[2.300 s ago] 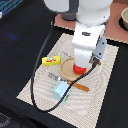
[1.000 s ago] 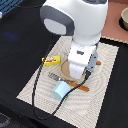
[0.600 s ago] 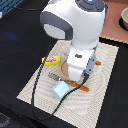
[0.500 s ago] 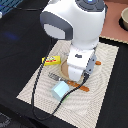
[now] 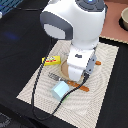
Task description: Interact with the objects in diverse but meaningful ways.
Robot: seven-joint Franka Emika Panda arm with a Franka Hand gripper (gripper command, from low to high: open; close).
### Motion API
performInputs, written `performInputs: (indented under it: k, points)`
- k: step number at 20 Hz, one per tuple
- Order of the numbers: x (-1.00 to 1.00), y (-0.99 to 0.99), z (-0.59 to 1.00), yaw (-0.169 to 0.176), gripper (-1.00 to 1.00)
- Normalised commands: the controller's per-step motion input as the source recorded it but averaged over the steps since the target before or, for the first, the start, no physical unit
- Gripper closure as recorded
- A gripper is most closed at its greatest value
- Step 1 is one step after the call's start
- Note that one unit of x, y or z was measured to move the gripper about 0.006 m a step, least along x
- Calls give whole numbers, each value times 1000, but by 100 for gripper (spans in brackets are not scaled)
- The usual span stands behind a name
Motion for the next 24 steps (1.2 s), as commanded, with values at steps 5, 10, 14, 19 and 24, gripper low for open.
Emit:
performInputs:
  k: [5, 10, 14, 19, 24]
  points:
    - [322, 0, -174, 16, 100]
    - [318, -1, -171, 17, 100]
    - [-29, -68, 586, 40, 100]
    - [-475, 0, 1000, 64, 100]
    - [-588, -10, 746, 87, 100]
